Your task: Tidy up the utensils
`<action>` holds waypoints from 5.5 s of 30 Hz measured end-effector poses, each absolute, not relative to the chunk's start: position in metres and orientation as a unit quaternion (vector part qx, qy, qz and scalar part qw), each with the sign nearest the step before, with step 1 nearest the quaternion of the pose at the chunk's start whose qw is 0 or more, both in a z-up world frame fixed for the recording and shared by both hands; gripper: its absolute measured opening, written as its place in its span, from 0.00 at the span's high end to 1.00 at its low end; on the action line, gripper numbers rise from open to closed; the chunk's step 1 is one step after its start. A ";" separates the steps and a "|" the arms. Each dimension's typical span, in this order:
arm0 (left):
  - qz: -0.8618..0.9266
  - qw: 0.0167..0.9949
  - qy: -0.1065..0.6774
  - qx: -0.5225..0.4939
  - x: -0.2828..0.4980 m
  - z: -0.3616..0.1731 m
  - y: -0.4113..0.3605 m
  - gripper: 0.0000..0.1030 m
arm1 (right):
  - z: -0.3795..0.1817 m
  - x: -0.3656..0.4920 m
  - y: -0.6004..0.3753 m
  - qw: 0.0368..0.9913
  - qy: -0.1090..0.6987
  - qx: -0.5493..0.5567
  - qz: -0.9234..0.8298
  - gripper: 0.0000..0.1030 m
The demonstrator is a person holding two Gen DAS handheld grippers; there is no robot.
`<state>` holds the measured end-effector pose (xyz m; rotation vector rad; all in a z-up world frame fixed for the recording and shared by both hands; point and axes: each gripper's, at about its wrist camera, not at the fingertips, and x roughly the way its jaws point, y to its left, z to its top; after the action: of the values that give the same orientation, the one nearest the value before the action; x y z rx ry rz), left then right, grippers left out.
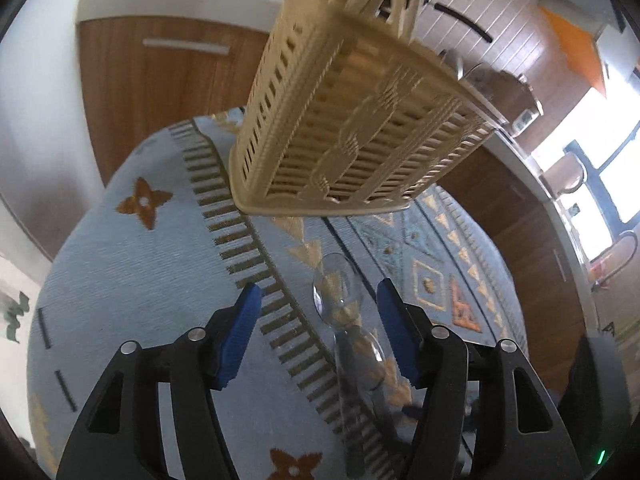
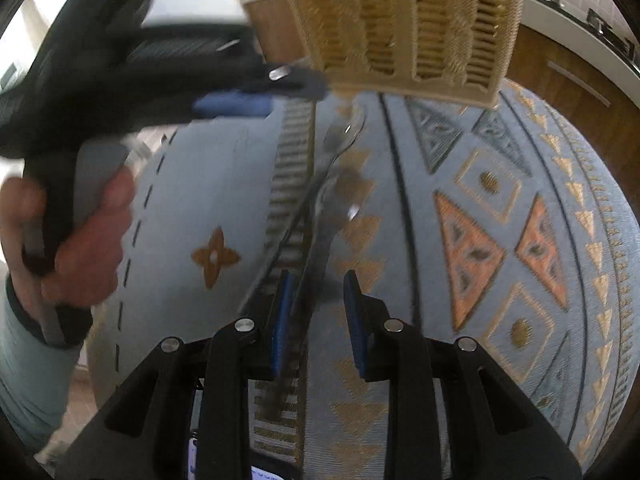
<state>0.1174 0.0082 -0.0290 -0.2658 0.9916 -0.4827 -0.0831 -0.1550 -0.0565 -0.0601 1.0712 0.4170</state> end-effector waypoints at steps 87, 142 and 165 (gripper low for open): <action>-0.158 0.965 0.192 -0.080 0.027 0.129 -0.010 0.70 | 0.088 -0.059 -0.221 0.921 0.335 0.043 0.196 0.90; -0.095 0.993 0.022 -0.060 0.107 0.137 -0.065 0.45 | 0.094 0.023 -0.259 0.987 0.096 0.038 0.127 0.70; -0.043 0.994 0.102 -0.006 -0.015 0.099 -0.024 0.10 | 0.072 -0.097 -0.224 0.985 0.143 -0.001 0.095 0.34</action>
<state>-0.0154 -0.0243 0.0990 -0.0113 0.2038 -0.0866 -0.0969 -0.2236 0.0718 -0.0027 0.2874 0.1908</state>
